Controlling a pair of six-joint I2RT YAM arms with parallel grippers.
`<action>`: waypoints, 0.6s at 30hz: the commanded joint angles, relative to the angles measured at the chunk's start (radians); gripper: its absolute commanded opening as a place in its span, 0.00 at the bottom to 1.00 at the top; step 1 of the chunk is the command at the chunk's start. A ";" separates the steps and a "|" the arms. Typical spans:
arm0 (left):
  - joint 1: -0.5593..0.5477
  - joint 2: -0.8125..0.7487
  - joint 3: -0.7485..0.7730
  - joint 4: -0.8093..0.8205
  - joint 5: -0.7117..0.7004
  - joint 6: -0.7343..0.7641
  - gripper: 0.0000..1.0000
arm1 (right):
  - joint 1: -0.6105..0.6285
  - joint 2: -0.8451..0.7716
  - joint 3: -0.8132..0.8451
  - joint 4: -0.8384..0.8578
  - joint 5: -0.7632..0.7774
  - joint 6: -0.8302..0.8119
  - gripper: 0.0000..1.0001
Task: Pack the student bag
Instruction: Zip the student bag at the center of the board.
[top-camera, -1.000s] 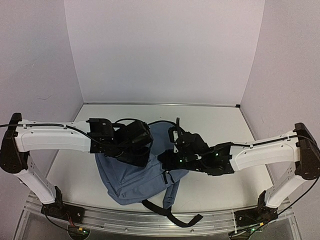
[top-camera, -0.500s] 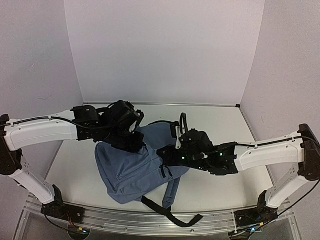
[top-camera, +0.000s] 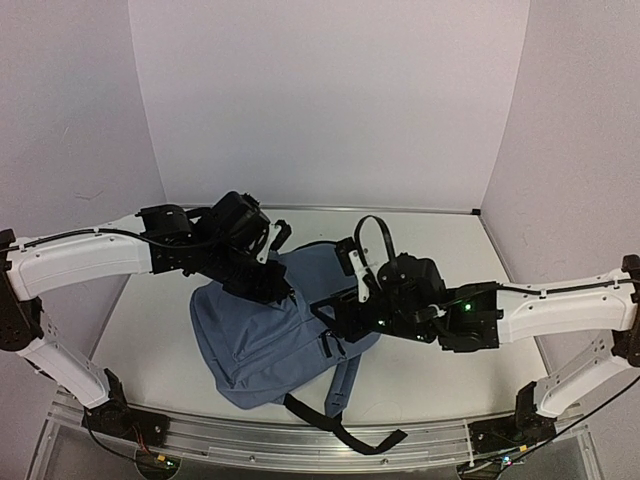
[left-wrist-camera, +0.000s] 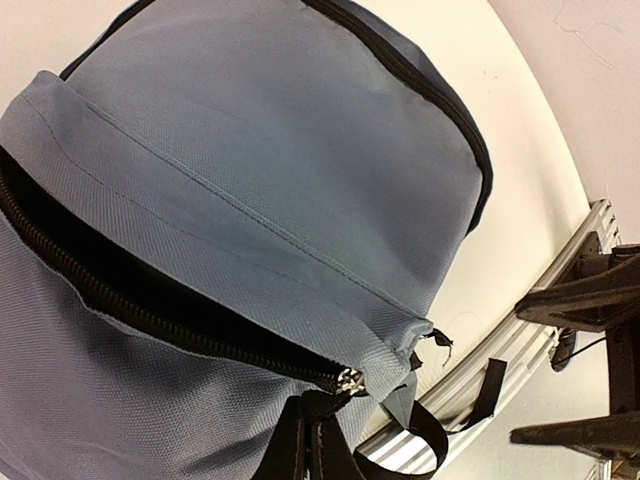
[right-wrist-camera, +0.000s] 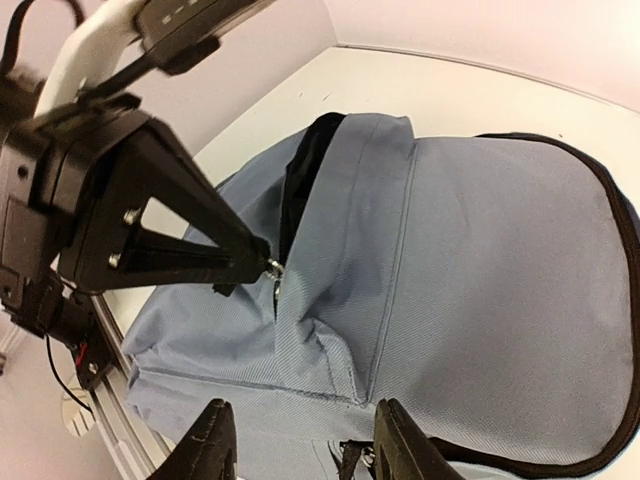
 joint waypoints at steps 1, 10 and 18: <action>0.009 -0.048 0.025 0.013 0.005 -0.010 0.00 | 0.024 0.072 0.074 0.032 0.021 -0.115 0.45; 0.009 -0.041 0.038 0.002 0.014 -0.007 0.00 | 0.041 0.242 0.172 0.052 0.224 -0.152 0.38; 0.009 -0.051 0.032 0.011 0.011 -0.006 0.00 | 0.041 0.292 0.146 0.134 0.335 -0.134 0.16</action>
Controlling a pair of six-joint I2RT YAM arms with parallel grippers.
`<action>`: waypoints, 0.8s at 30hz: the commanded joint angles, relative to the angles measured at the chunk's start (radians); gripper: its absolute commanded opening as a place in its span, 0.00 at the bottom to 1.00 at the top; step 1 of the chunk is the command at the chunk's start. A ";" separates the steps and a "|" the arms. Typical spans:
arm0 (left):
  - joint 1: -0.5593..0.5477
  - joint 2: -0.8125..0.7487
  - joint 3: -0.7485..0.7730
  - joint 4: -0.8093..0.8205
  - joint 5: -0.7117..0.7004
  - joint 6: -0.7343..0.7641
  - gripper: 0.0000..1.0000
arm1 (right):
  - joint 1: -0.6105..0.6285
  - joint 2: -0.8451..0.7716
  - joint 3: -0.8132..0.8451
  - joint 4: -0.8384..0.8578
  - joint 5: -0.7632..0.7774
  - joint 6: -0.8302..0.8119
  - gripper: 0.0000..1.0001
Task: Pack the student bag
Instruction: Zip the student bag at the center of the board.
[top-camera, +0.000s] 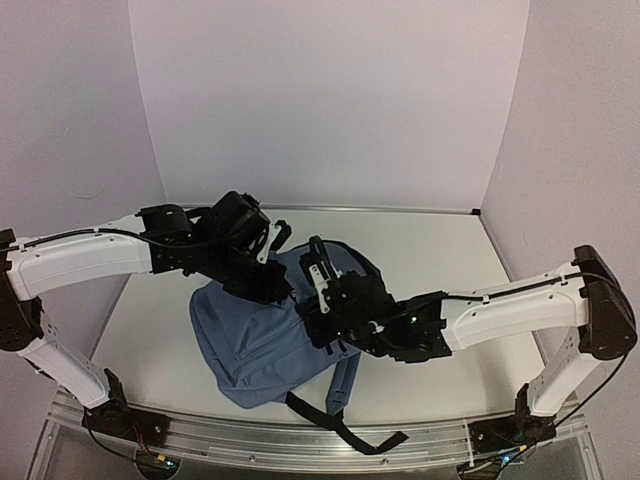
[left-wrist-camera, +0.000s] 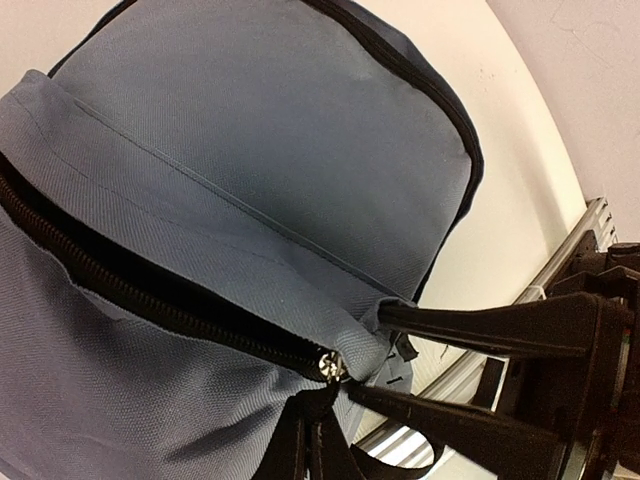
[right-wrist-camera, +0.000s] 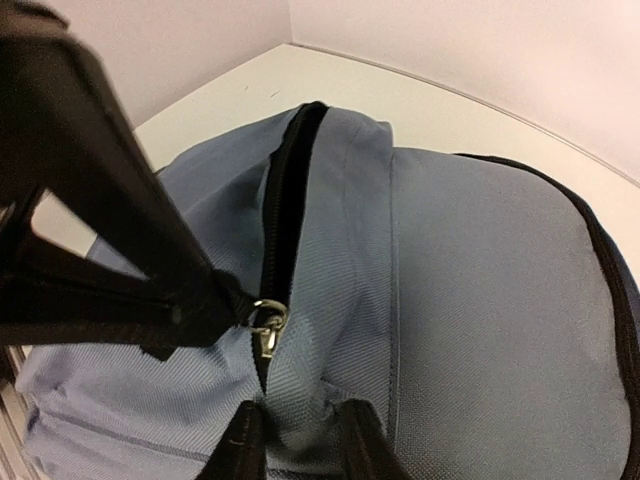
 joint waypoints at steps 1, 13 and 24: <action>0.010 -0.048 0.035 0.008 -0.013 -0.005 0.00 | -0.005 0.037 0.015 0.077 0.100 0.000 0.13; 0.135 -0.047 0.045 -0.062 -0.083 0.008 0.00 | -0.005 -0.006 -0.081 0.075 0.095 0.089 0.00; 0.299 -0.061 0.050 -0.101 -0.154 0.064 0.00 | -0.005 -0.054 -0.167 0.020 0.066 0.147 0.00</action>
